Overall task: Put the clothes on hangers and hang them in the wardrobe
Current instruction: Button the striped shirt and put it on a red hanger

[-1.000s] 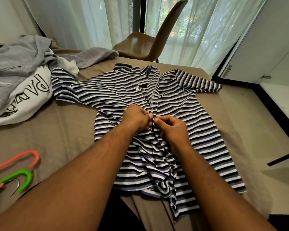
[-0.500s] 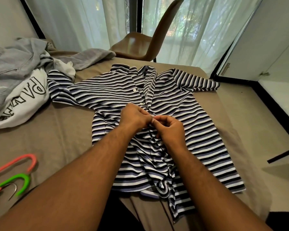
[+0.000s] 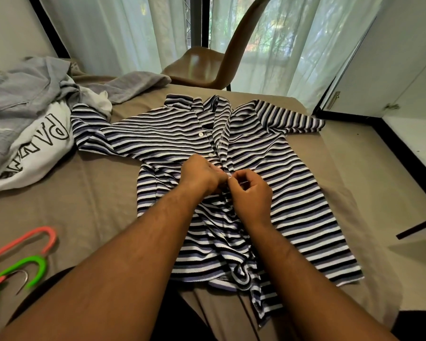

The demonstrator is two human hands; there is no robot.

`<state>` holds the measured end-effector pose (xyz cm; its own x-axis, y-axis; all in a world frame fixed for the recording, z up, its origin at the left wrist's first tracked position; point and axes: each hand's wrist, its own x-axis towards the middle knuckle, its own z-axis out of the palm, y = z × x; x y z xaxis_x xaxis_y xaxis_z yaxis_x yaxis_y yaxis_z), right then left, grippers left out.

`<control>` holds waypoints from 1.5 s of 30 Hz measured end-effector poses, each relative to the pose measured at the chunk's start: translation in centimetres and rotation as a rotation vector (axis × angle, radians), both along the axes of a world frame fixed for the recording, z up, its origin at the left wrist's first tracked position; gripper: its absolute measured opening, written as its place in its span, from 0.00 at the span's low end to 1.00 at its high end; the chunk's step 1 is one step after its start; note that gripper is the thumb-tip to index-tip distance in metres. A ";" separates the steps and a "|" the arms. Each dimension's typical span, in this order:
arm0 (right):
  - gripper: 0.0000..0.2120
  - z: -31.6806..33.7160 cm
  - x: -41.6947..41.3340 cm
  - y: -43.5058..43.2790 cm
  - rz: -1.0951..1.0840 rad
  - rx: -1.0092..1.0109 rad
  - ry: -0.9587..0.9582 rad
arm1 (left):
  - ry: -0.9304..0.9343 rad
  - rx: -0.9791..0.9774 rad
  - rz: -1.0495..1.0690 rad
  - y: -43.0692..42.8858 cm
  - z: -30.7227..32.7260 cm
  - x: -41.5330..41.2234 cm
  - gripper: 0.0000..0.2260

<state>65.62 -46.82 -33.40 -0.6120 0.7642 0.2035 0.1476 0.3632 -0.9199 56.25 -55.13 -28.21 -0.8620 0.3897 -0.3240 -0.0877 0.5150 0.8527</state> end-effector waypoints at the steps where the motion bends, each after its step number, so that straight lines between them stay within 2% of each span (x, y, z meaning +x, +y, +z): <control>1: 0.02 -0.2 0.0 -0.1 0.001 0.038 0.004 | -0.066 0.032 0.040 -0.1 0.1 0.0 0.02; 5: 0.02 -0.3 -0.4 0.1 0.086 0.029 0.012 | -0.102 0.100 0.116 -0.5 0.0 -0.4 0.03; 10: 0.04 -0.1 -0.4 1.0 0.144 -0.130 -0.039 | -0.168 0.226 0.096 -0.7 0.2 -0.4 0.06; 13: 0.04 0.3 -0.4 1.5 0.192 -0.292 -0.080 | -0.194 0.266 0.036 -1.0 0.1 -0.5 0.08; 17: 0.06 0.8 -0.1 1.7 0.242 -0.384 -0.081 | -0.127 0.197 -0.056 -1.4 0.3 -0.6 0.03; 19: 0.08 0.8 0.0 1.8 0.236 -0.422 -0.072 | -0.105 0.145 -0.100 -1.6 0.3 -0.7 0.03; 23: 0.05 1.0 -0.1 2.0 0.243 -0.423 -0.131 | -0.097 0.062 -0.154 -1.7 0.5 -0.6 0.03; 29: 0.07 2.7 0.6 2.6 0.354 -0.525 -0.254 | -0.229 -0.032 -0.264 -2.3 1.7 -0.9 0.03; 33: 0.09 3.7 -0.2 3.4 0.274 -0.440 -0.288 | -0.259 -0.157 -0.326 -2.5 2.5 -0.8 0.05; 35: 0.11 4.0 -1.5 3.6 0.253 -0.420 -0.250 | -0.192 -0.209 -0.297 -2.4 2.9 -1.4 0.11; 37: 0.13 4.2 -2.6 3.3 0.272 -0.433 -0.248 | 0.024 -0.221 -0.145 -2.2 2.5 -3.0 0.17; 40: 0.16 4.0 -4.2 2.8 0.257 -0.346 -0.319 | 0.342 -0.215 0.015 -1.8 1.0 -4.8 0.11; 43: 0.18 3.5 -5.6 2.7 0.201 -0.188 -0.397 | 0.362 -0.212 -0.042 -1.3 -1.0 -4.9 0.01; 45: 0.16 2.9 -6.7 2.7 0.189 -0.117 -0.418 | 0.354 -0.247 -0.066 -1.0 -2.1 -4.9 0.03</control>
<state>58.95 -44.12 -30.46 -0.7535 0.6347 -0.1712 0.4557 0.3167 -0.8319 51.31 -56.18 -30.30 -0.9126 0.3953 -0.1039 0.2274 0.7023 0.6746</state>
